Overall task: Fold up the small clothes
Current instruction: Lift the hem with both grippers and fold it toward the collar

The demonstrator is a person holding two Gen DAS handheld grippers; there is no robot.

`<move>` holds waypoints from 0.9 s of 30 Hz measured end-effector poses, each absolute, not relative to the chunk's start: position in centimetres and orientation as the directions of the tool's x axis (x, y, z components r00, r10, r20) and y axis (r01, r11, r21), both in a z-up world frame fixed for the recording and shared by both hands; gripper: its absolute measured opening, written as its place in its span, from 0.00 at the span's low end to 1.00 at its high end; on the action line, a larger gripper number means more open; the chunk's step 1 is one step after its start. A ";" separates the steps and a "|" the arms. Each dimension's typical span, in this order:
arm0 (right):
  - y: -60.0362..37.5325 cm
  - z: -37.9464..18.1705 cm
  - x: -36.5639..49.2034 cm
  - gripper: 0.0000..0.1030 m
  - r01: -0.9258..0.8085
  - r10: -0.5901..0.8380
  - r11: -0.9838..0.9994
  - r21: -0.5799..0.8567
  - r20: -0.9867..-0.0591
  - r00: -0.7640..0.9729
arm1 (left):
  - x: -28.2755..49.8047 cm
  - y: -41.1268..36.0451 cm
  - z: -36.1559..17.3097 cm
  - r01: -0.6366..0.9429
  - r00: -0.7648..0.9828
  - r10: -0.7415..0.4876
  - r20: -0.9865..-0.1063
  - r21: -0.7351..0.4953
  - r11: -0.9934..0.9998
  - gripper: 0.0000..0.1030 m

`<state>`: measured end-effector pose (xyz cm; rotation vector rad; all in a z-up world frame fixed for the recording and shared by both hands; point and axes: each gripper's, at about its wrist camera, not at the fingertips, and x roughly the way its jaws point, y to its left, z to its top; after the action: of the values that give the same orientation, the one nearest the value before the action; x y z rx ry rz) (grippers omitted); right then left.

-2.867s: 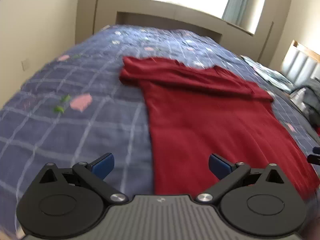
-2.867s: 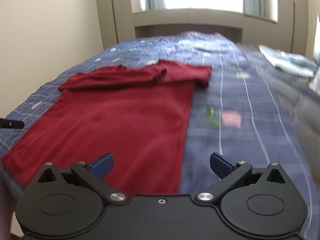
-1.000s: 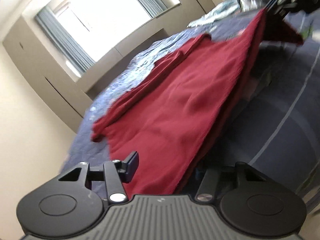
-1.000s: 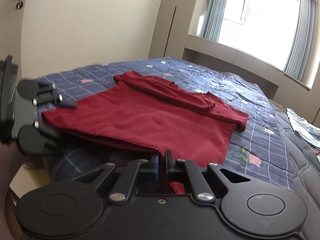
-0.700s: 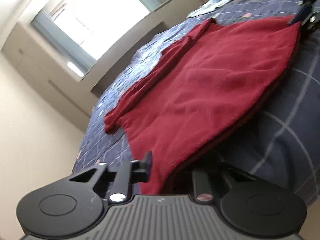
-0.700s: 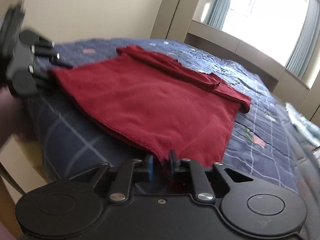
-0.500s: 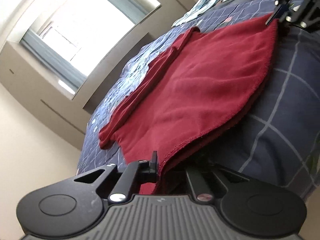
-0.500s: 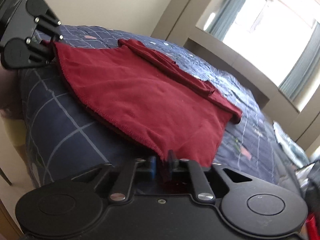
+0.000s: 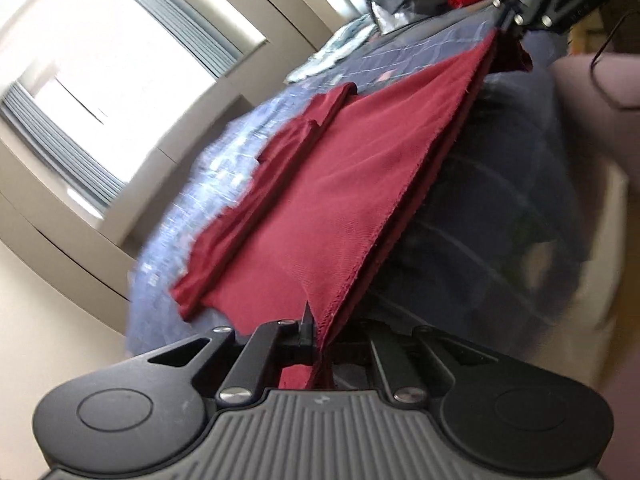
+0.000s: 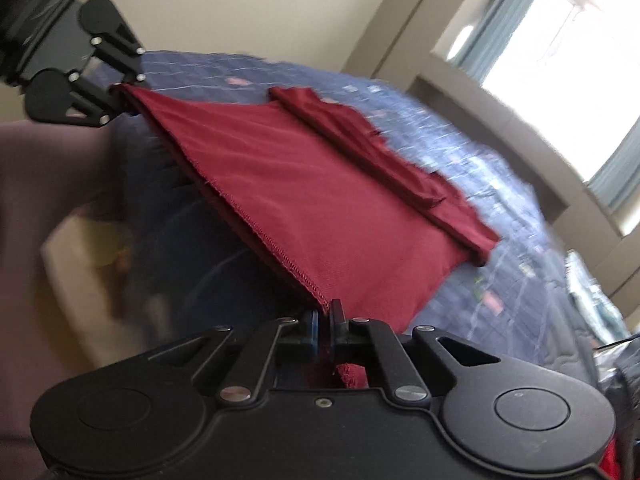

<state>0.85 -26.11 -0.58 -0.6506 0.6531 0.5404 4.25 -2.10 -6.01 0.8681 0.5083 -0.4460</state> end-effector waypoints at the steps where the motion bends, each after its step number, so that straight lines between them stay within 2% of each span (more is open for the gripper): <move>1: -26.2 0.0 0.2 0.04 -0.653 0.259 0.671 -0.351 -0.714 0.650 | 3.5 -1.7 -5.4 0.587 0.769 -0.176 -0.615 0.569 0.576 0.04; 4: -26.4 1.8 -0.9 0.04 -0.688 0.286 0.668 -0.284 -0.756 0.589 | 2.3 -0.4 -3.0 0.653 0.686 -0.239 -0.688 0.436 0.619 0.04; 10: -26.2 6.1 1.3 0.04 -0.708 0.309 0.645 -0.288 -0.749 0.586 | 5.7 1.5 2.4 0.683 0.603 -0.318 -0.731 0.268 0.680 0.04; 17: -24.9 10.3 11.0 0.04 -0.677 0.249 0.544 -0.496 -0.676 0.694 | 14.7 0.7 8.1 0.670 0.632 -0.291 -0.718 0.318 0.671 0.05; 21: -24.2 11.3 18.5 0.05 -0.659 0.221 0.530 -0.533 -0.664 0.715 | 22.1 0.6 10.4 0.653 0.606 -0.284 -0.743 0.260 0.712 0.05; 27: -23.7 9.9 29.1 0.05 -0.652 0.185 0.534 -0.538 -0.678 0.711 | 31.9 0.0 8.8 0.649 0.599 -0.192 -0.778 0.331 0.685 0.06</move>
<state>29.10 -23.68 9.93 -0.8729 0.6021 0.5363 31.92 -0.02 8.79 0.6511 0.7851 -0.5299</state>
